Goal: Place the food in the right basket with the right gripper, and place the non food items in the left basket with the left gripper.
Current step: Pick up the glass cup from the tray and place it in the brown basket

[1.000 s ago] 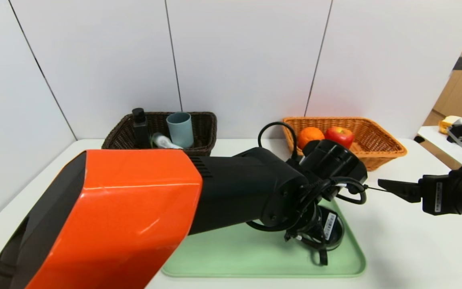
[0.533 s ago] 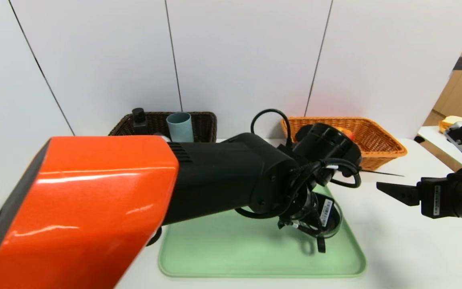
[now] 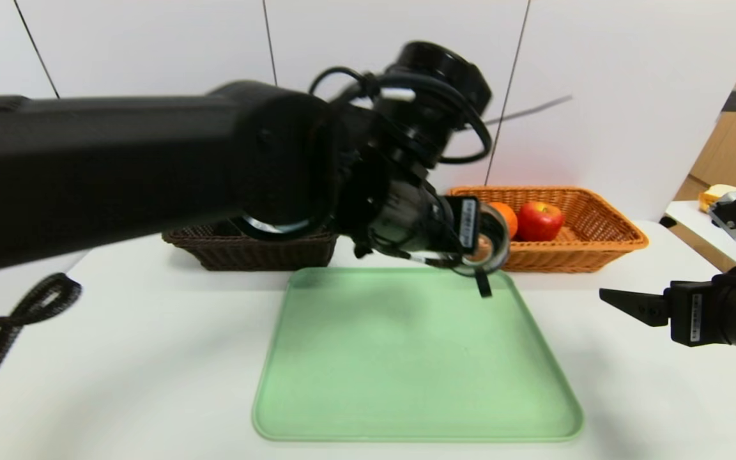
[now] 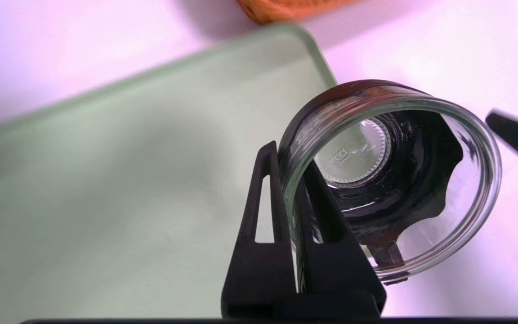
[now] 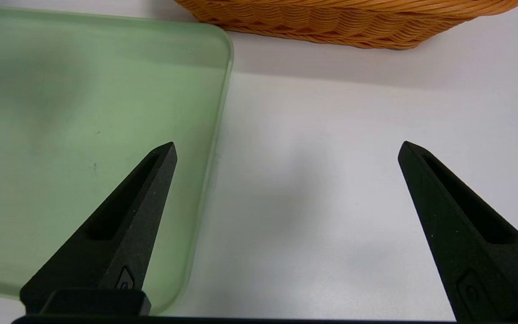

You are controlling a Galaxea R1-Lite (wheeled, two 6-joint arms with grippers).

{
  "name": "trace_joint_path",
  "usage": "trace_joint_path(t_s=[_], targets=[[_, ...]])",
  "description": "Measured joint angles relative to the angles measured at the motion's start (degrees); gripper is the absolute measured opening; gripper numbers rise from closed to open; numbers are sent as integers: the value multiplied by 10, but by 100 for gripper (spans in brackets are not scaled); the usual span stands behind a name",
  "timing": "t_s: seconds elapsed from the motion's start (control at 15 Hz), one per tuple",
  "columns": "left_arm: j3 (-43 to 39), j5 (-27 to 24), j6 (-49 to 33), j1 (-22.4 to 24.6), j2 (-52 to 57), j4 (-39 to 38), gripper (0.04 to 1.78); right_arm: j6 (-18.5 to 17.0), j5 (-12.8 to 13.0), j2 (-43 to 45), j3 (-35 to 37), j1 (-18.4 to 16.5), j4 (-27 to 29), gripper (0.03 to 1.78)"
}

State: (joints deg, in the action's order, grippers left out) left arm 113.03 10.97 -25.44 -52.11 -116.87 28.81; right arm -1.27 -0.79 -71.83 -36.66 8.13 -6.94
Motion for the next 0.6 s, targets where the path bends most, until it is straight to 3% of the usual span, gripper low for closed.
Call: trace_joint_path(t_s=[0.33,0.6], targets=[[-2,2,2,141,86,15,10,0,0,0,-2,-1,0,170],[-5,3,1,235,88,9,10,1,0,0,-6,-1,0,170]])
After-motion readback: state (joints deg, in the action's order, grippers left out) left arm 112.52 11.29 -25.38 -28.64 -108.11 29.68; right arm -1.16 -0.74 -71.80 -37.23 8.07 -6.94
